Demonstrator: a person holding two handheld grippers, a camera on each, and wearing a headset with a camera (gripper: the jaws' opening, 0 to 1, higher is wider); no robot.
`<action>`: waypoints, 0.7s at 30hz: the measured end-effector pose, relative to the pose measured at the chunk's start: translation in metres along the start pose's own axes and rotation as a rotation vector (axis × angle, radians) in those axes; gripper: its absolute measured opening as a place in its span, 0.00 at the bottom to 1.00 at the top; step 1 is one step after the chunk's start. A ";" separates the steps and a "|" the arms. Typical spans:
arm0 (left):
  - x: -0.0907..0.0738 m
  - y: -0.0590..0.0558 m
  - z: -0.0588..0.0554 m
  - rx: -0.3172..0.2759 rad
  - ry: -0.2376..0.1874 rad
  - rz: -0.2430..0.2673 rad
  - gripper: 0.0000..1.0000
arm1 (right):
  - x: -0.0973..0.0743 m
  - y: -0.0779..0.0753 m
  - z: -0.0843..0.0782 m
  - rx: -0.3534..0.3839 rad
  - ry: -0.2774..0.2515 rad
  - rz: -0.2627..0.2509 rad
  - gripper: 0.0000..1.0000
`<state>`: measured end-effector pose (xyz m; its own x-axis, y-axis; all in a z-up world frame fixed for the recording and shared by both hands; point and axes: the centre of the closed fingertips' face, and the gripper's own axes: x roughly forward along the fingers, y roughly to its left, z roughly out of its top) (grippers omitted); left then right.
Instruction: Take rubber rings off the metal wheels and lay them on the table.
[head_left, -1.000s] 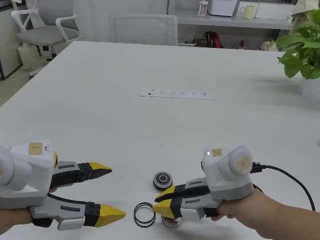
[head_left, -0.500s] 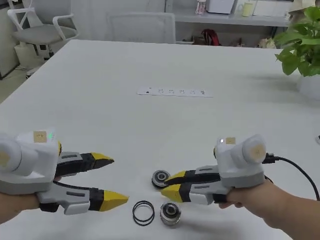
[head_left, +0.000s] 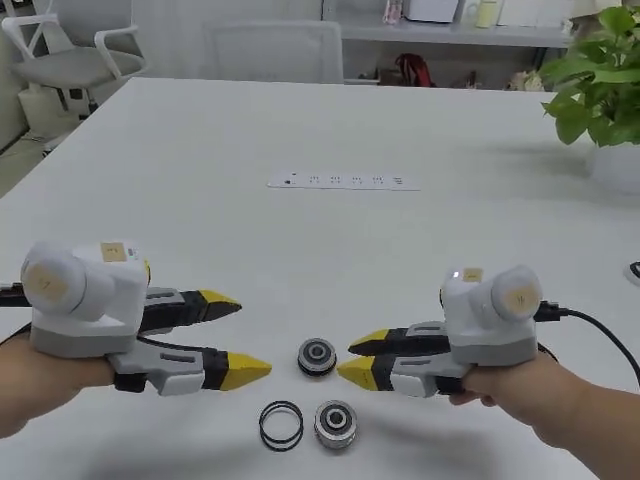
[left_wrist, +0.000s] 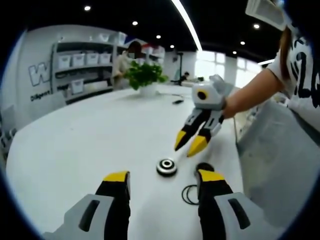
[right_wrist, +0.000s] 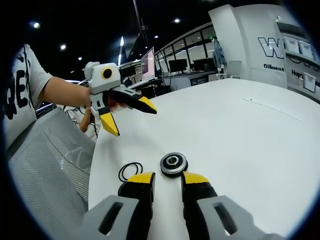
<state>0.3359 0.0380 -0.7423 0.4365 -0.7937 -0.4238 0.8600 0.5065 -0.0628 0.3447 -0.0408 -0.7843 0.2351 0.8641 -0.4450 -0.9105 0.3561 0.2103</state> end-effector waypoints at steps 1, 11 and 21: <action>0.002 0.000 -0.001 0.000 0.003 -0.001 0.54 | 0.000 -0.002 -0.001 0.005 0.000 -0.006 0.18; 0.028 -0.001 -0.010 -0.016 0.040 -0.023 0.49 | 0.006 -0.011 -0.007 0.016 0.008 -0.042 0.20; 0.046 -0.007 -0.015 -0.013 0.062 -0.050 0.42 | 0.015 -0.007 -0.009 -0.008 0.021 -0.029 0.20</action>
<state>0.3464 0.0029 -0.7746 0.3752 -0.7958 -0.4753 0.8768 0.4710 -0.0965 0.3512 -0.0332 -0.8005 0.2542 0.8461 -0.4686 -0.9062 0.3777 0.1903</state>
